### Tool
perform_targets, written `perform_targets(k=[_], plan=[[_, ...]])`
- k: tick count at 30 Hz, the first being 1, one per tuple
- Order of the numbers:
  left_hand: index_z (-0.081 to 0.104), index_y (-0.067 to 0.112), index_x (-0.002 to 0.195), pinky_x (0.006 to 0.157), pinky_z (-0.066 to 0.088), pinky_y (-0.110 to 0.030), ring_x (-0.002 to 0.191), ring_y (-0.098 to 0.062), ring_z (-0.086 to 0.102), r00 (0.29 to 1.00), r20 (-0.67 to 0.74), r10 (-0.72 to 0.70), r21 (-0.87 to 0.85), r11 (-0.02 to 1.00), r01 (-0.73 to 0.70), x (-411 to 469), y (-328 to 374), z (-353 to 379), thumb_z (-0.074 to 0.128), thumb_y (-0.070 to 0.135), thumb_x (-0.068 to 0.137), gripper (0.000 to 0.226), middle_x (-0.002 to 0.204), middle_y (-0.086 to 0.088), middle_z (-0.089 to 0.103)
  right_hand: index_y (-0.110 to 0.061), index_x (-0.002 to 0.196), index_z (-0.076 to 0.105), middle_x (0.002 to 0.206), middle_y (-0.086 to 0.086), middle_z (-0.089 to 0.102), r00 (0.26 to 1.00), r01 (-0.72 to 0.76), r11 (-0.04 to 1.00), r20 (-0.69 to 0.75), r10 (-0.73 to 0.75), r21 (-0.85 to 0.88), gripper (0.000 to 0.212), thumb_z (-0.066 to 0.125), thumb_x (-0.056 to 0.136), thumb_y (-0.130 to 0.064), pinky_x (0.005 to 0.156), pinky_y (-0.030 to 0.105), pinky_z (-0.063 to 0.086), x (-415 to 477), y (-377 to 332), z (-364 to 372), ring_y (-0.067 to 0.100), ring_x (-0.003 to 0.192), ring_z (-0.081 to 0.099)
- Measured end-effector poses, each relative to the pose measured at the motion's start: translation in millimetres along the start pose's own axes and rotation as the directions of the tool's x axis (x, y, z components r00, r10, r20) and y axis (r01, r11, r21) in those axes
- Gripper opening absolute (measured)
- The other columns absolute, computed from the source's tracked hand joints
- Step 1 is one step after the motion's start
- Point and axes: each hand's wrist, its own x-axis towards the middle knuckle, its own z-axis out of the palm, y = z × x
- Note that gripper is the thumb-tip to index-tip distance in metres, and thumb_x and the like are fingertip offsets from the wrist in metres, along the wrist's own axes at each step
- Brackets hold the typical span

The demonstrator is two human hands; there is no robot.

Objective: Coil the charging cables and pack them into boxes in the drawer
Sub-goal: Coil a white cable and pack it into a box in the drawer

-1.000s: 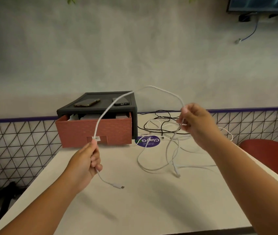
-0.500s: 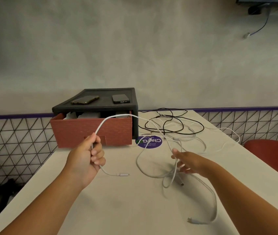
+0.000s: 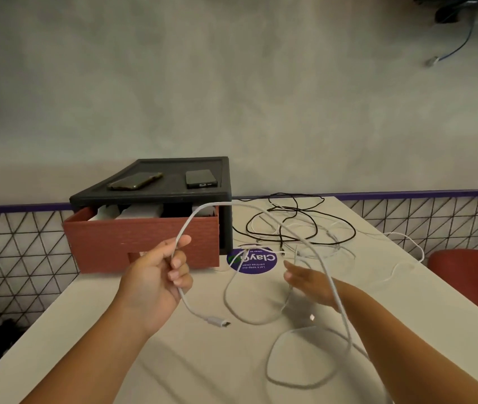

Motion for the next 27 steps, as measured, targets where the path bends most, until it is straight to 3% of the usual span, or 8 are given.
perform_targets(k=[6, 8, 11, 13, 18, 21, 23, 27], plan=[[0.058, 0.011, 0.086, 0.034, 0.029, -0.01, 0.035, -0.002, 0.034, 0.999, 0.021, -0.046, 0.051, 0.998, 0.045, 19.9, 0.0, 27.2, 0.042, 0.014, 0.095, 0.019, 0.049, 0.004, 0.046, -0.022, 0.138, 0.042, 0.111, 0.009, 0.066, 0.951, -0.082, 0.994, -0.305, 0.055, -0.075, 0.045, 0.043, 0.096, -0.037, 0.096, 0.038, 0.045, -0.8, 20.3, -39.9, 0.021, 0.091, 0.063], [0.058, 0.012, 0.084, 0.032, 0.028, -0.009, 0.033, -0.001, 0.036, 0.999, 0.006, -0.054, 0.095, 0.994, 0.053, 25.5, -1.1, 36.7, 0.044, 0.015, 0.096, 0.018, 0.048, 0.005, 0.048, -0.019, 0.129, 0.051, 0.111, 0.007, 0.064, 0.908, 0.007, 0.99, -0.415, 0.052, 0.138, 0.047, 0.039, 0.094, -0.047, 0.09, 0.04, 0.046, -20.5, 10.6, -53.6, 0.024, 0.091, 0.063], [0.055, 0.013, 0.078, 0.029, 0.025, -0.008, 0.03, -0.001, 0.036, 0.998, -0.02, -0.057, 0.135, 0.989, 0.059, 32.2, -3.0, 50.6, 0.046, 0.017, 0.095, 0.019, 0.044, 0.005, 0.05, -0.02, 0.123, 0.058, 0.104, 0.01, 0.066, 0.985, 0.171, 0.689, -0.114, -0.128, 0.705, 0.057, 0.05, 0.08, -0.058, 0.074, 0.033, 0.051, -62.6, -27.9, -62.3, 0.022, 0.081, 0.063], [0.05, 0.016, 0.072, 0.028, 0.023, -0.008, 0.027, 0.0, 0.033, 0.997, -0.015, -0.077, 0.131, 0.988, 0.078, 33.8, -2.9, 58.9, 0.048, 0.021, 0.095, 0.023, 0.042, 0.006, 0.049, -0.026, 0.122, 0.058, 0.085, 0.012, 0.066, 0.944, 0.204, 0.598, 0.005, -0.329, 0.775, 0.057, 0.07, 0.072, -0.051, 0.06, 0.027, 0.052, -83.4, -47.4, -62.8, 0.019, 0.065, 0.061], [0.039, 0.02, 0.064, 0.026, 0.015, -0.01, 0.023, -0.002, 0.024, 0.99, 0.074, -0.118, 0.022, 0.993, 0.117, 32.0, 16.4, 53.9, 0.045, 0.031, 0.095, 0.034, 0.036, 0.007, 0.033, -0.026, 0.107, 0.065, 0.05, -0.003, 0.039, 0.966, 0.257, 0.801, -0.172, -0.194, 0.54, 0.032, 0.061, 0.084, -0.004, 0.042, 0.017, 0.028, -98.9, -57.2, -82.3, 0.008, 0.047, 0.032], [0.04, 0.019, 0.064, 0.027, 0.016, -0.011, 0.024, -0.004, 0.023, 0.992, 0.09, -0.093, -0.047, 0.994, 0.097, 28.8, 34.6, 34.0, 0.047, 0.03, 0.092, 0.03, 0.035, 0.008, 0.029, -0.025, 0.097, 0.07, 0.055, -0.003, 0.055, 0.901, 0.097, 0.995, -0.428, -0.076, 0.028, 0.019, 0.06, 0.088, -0.011, 0.049, 0.02, 0.033, -103.3, -50.2, -107.6, 0.009, 0.05, 0.041], [0.042, 0.019, 0.064, 0.027, 0.017, -0.011, 0.024, -0.005, 0.024, 0.994, 0.082, -0.076, -0.092, 0.992, 0.083, 25.2, 43.7, 22.2, 0.058, 0.027, 0.078, 0.023, 0.035, 0.008, 0.028, -0.021, 0.093, 0.072, 0.065, 0.0, 0.064, 0.863, -0.073, 0.967, -0.502, -0.063, -0.246, 0.013, 0.061, 0.088, -0.018, 0.057, 0.026, 0.038, -105.8, -45.9, -120.4, 0.013, 0.058, 0.051], [0.046, 0.018, 0.067, 0.031, 0.018, -0.011, 0.026, -0.006, 0.025, 0.999, -0.004, -0.037, -0.195, 0.98, 0.036, 21.0, 55.7, 6.0, 0.049, 0.027, 0.088, 0.023, 0.035, 0.009, 0.029, -0.017, 0.085, 0.071, 0.066, -0.002, 0.064, 0.822, -0.154, 0.935, -0.567, -0.058, -0.32, 0.011, 0.061, 0.088, -0.02, 0.06, 0.023, 0.04, -117.5, -55.4, -132.5, 0.015, 0.063, 0.055]])
